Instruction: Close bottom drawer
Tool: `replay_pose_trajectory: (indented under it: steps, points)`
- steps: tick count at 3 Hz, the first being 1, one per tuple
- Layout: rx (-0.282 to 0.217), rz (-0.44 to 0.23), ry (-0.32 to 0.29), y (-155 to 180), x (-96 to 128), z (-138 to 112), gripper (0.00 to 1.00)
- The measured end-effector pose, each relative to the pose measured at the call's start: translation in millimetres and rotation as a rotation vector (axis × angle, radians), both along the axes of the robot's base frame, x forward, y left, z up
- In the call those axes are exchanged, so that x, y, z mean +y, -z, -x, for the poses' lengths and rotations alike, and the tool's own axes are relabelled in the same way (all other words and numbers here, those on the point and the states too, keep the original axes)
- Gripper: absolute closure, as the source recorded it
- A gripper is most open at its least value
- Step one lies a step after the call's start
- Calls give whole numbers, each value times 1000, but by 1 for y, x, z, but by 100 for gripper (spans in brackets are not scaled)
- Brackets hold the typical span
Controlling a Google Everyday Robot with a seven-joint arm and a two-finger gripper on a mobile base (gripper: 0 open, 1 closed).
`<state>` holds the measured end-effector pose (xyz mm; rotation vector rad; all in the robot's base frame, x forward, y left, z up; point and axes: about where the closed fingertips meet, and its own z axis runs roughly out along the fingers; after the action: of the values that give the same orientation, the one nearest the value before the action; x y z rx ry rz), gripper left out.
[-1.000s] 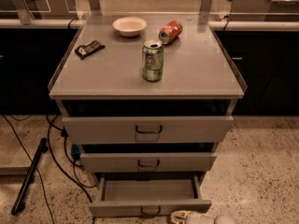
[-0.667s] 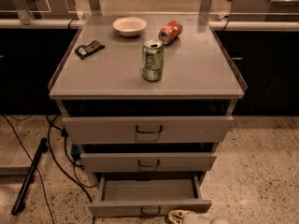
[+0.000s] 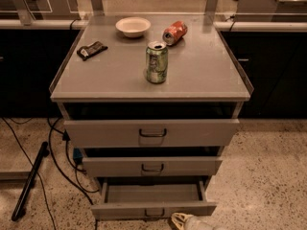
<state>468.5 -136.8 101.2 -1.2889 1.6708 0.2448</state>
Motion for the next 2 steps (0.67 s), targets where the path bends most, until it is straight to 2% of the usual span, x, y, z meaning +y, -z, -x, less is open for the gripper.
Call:
replay_pose_trajectory:
  steps: [2]
  points:
    - [-63, 20, 49, -2, -9, -31, 100]
